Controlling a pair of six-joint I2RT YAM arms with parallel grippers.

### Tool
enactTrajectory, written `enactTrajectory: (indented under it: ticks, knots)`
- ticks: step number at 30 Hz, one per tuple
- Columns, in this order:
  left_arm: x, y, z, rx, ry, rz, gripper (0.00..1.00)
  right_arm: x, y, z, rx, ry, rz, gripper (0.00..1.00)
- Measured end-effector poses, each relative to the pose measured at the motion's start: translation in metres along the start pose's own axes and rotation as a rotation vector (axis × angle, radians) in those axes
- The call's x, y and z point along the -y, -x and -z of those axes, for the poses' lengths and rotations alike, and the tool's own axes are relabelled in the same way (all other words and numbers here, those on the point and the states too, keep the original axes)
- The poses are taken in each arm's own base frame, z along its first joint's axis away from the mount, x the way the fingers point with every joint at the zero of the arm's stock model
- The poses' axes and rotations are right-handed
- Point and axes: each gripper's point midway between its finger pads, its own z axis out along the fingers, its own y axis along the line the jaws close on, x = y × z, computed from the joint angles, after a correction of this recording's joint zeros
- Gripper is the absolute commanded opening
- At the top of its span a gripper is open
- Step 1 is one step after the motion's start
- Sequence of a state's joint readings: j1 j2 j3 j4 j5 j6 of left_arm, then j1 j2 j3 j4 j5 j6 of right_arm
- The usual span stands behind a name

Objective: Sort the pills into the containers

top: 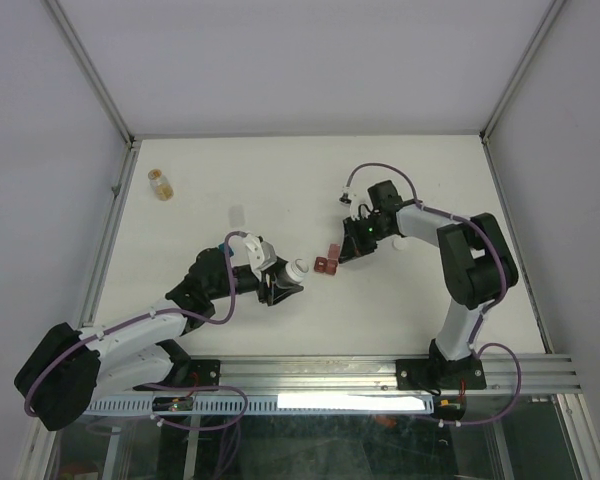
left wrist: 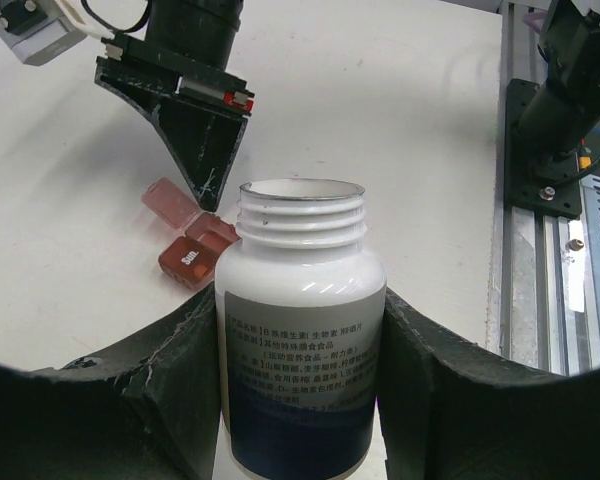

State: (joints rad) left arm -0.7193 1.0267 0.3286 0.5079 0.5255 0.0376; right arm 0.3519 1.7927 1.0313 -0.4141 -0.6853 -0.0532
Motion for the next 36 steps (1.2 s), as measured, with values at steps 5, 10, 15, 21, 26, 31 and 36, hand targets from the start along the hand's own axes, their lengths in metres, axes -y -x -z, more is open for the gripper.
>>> enactTrajectory:
  ticks: [5, 10, 15, 21, 26, 31, 36]
  knots:
    - [0.0, 0.001, 0.0, 0.003, 0.001, -0.002, 0.0, 0.002, 0.007, -0.007, -0.027, -0.014, -0.002, 0.0]
    - [0.0, 0.001, 0.0, 0.003, 0.002, -0.002, 0.0, 0.003, 0.009, -0.014, -0.054, -0.016, -0.003, 0.0]
    - [-0.001, 0.0, 0.0, -0.001, 0.006, 0.0, 0.0, 0.002, 0.009, -0.014, -0.068, -0.014, 0.001, 0.0]
    - [-0.006, -0.015, -0.004, -0.064, 0.021, 0.034, 0.0, -0.004, 0.016, -0.012, -0.063, -0.001, 0.023, 0.0]
    - [-0.011, -0.02, -0.008, -0.109, 0.028, 0.049, 0.0, -0.009, 0.028, -0.012, -0.047, 0.013, 0.054, 0.0]
    - [-0.021, -0.025, -0.017, -0.179, 0.043, 0.058, 0.0, -0.007, 0.025, -0.01, -0.058, 0.012, 0.059, 0.03]
    - [-0.035, -0.039, -0.027, -0.314, 0.061, 0.066, 0.0, -0.011, 0.029, 0.01, -0.031, 0.025, 0.112, 0.1]
